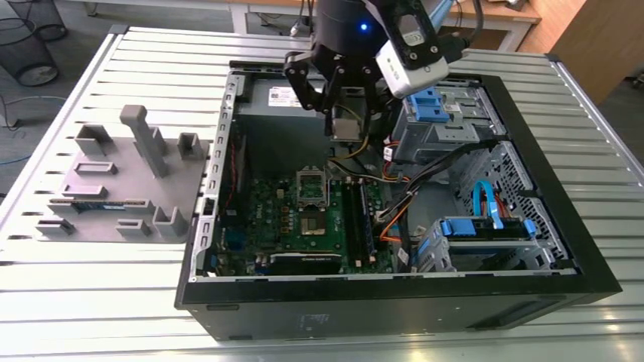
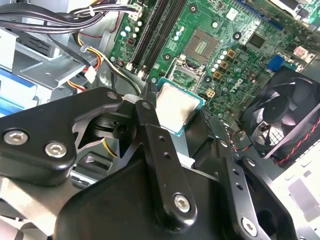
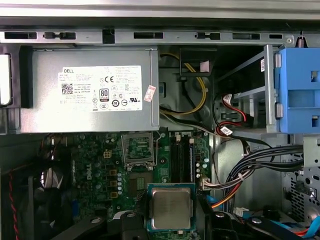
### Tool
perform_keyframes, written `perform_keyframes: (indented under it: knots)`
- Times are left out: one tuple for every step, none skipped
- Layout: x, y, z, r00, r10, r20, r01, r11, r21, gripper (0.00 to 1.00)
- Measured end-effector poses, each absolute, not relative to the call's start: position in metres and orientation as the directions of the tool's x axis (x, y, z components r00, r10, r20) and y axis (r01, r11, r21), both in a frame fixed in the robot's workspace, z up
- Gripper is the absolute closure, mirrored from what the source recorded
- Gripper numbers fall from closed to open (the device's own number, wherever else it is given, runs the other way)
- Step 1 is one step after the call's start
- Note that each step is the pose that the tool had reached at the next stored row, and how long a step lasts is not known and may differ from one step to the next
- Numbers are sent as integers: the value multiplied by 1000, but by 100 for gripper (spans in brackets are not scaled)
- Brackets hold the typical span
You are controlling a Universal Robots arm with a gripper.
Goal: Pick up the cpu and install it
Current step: 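Pick up the cpu and move it towards the insertion slot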
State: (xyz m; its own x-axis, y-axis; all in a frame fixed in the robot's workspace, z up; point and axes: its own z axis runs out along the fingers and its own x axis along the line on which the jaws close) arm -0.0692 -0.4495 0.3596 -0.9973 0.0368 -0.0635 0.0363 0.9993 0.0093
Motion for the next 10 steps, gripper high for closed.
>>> perform_keyframes:
  knots:
    - [-70, -450, 360, -997, 37, -64, 36, 999, 9, 53]
    - [-70, -450, 359, -997, 37, -63, 36, 999, 9, 53]
    - [-70, -450, 359, -997, 37, -63, 36, 999, 9, 53]
    - [-70, -450, 359, -997, 37, -63, 36, 999, 9, 53]
    - [-71, -450, 359, -997, 37, -64, 36, 999, 9, 53]
    - [-71, -450, 359, -997, 37, -64, 36, 999, 9, 53]
    - [-71, -450, 359, -997, 37, -63, 36, 999, 9, 53]
    - [-72, -450, 358, -997, 37, -64, 36, 999, 9, 53]
    - [-72, -450, 358, -997, 37, -64, 36, 999, 9, 53]
    - [-72, -450, 358, -997, 37, -64, 36, 999, 9, 53]
